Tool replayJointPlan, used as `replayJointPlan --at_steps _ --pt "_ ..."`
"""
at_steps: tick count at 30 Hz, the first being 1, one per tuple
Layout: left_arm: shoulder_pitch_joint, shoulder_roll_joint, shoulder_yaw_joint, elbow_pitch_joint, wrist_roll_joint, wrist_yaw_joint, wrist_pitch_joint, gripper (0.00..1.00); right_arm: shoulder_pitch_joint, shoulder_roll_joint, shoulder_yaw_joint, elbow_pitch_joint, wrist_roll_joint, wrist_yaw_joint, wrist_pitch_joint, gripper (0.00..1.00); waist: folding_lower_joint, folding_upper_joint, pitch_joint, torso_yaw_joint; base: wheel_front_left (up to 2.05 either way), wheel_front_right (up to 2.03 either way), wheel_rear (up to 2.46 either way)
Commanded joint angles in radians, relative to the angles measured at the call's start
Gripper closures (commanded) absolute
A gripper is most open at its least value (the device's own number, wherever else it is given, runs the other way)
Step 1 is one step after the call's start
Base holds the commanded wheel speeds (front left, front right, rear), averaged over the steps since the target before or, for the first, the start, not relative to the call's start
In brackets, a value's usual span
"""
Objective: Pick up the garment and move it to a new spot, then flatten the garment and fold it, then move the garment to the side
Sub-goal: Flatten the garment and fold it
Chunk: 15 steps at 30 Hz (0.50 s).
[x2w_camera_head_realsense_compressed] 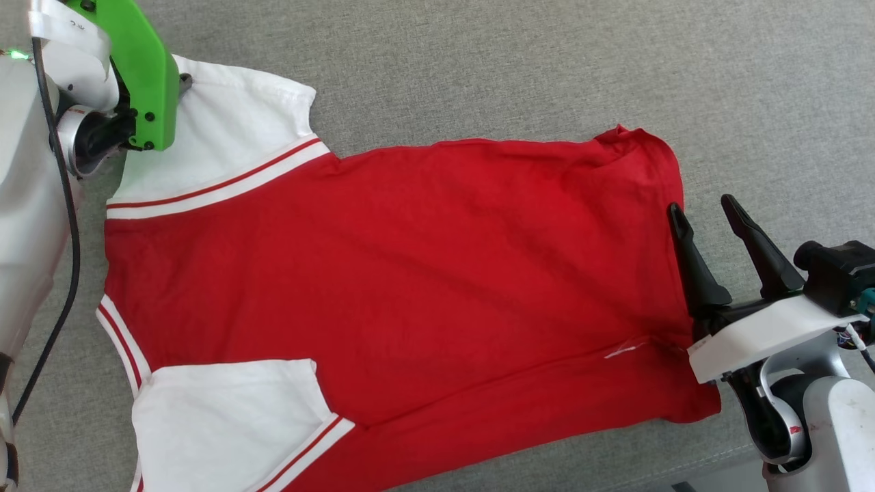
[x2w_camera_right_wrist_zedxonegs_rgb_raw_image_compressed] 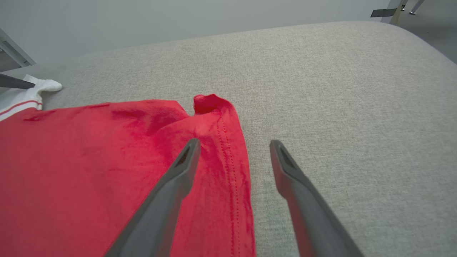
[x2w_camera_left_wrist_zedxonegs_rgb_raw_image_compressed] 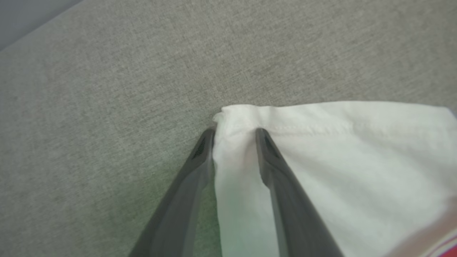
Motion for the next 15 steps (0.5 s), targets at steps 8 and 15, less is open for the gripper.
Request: replayJointPlan --at_steps 8,15 --pt "0.104 0.023 -0.055 -0.052 -0.091 -0.004 -0.062 1.00 -0.017 -0.040 0.007 0.018 -0.002 -0.001 0.021 0.00 -0.0001 -0.0001 -0.074 0.029 0.00 0.00 0.00" --pt "0.137 0.029 -0.028 -0.101 -0.099 -0.005 -0.216 1.00 -0.041 -0.123 -0.002 0.019 0.000 -0.001 0.146 0.00 -0.0001 -0.0001 -0.155 0.086 0.00 0.00 0.00"
